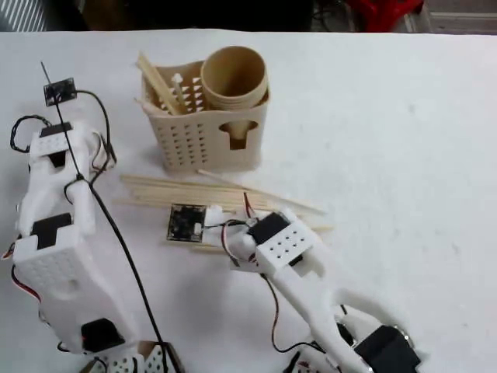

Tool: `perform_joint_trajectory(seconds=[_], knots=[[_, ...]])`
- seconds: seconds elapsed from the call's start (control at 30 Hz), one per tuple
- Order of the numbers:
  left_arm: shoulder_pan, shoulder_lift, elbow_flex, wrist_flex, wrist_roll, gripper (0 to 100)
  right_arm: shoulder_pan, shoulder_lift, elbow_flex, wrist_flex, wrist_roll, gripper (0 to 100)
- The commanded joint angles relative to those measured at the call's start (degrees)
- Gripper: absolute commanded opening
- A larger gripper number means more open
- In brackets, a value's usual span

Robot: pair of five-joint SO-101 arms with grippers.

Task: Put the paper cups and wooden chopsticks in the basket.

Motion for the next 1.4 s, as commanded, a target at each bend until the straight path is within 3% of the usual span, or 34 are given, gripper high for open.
perform_joint_trajectory(seconds=[0.0,0.17,0.37,0.8,1.37], knots=[[0.48,-0.57,-0.53,-0.79,-0.09,16,-1.36,-1.01,-0.09,-0.04,-0.88,2.2],[0.48,-0.57,-0.53,-0.70,-0.09,16,-4.26,6.20,-0.44,-3.30,-0.88,2.6],[0.48,-0.57,-0.53,-0.70,-0.18,16,-3.82,10.42,-0.44,-5.32,-0.62,11.6],[0.48,-0.57,-0.53,-0.79,-0.18,16,0.92,5.41,-2.02,-5.58,-0.97,11.6],[0.48,-0.57,-0.53,-0.79,-0.09,16,0.92,6.99,-0.26,-8.75,-0.53,11.6]])
